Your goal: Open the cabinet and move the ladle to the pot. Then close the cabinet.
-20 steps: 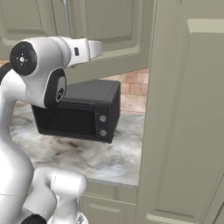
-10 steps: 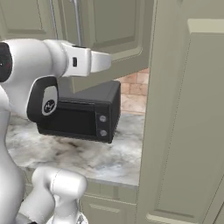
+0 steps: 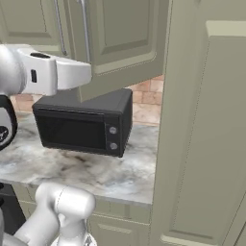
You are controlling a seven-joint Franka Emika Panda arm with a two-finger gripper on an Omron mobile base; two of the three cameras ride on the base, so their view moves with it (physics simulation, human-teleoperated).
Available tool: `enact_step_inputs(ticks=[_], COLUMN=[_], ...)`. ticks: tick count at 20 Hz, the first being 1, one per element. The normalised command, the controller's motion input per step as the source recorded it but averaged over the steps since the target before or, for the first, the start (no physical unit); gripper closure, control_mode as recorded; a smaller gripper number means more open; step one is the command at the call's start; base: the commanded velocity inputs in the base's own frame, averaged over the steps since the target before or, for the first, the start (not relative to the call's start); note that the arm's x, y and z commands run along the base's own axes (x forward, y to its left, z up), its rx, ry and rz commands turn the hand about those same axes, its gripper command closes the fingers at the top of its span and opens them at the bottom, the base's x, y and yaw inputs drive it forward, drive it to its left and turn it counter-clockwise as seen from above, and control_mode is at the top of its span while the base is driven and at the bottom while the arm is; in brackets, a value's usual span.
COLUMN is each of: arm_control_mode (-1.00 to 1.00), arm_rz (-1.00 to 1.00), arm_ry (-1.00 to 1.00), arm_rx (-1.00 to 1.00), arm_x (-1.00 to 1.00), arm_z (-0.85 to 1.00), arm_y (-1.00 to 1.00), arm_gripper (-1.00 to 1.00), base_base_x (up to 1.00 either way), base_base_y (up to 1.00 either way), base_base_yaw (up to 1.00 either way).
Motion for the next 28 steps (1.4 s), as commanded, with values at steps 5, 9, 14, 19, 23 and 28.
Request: enact_step_inputs(ticks=[5, 9, 14, 19, 23, 28], arm_control_mode=[-1.00, -1.00, -1.00, -1.00, -1.00, -1.00], arm_rz=[-0.01, -0.04, -0.05, -0.07, -0.14, -0.16], arm_ry=[-0.01, 0.00, 0.00, 0.00, -0.01, -0.07], arm_rx=[-0.01, 0.00, 0.02, 0.03, 0.00, -0.04], arm_x=[-0.37, 0.08, 0.26, 0.42, 0.41, 0.27], arm_z=[0.13, 0.00, 0.00, -0.10, -0.20, -0.21], arm_y=[0.91, 0.60, 0.43, 0.08, 0.00, 0.00], arm_gripper=[-1.00, -1.00, -1.00, -1.00, -1.00, -1.00], base_base_x=[0.00, 0.00, 0.00, 0.00, 0.00, 0.00], base_base_y=[0.00, 0.00, 0.00, 0.00, 0.00, 0.00], base_base_yaw=[0.00, 0.00, 0.00, 0.00, 0.00, 0.00])
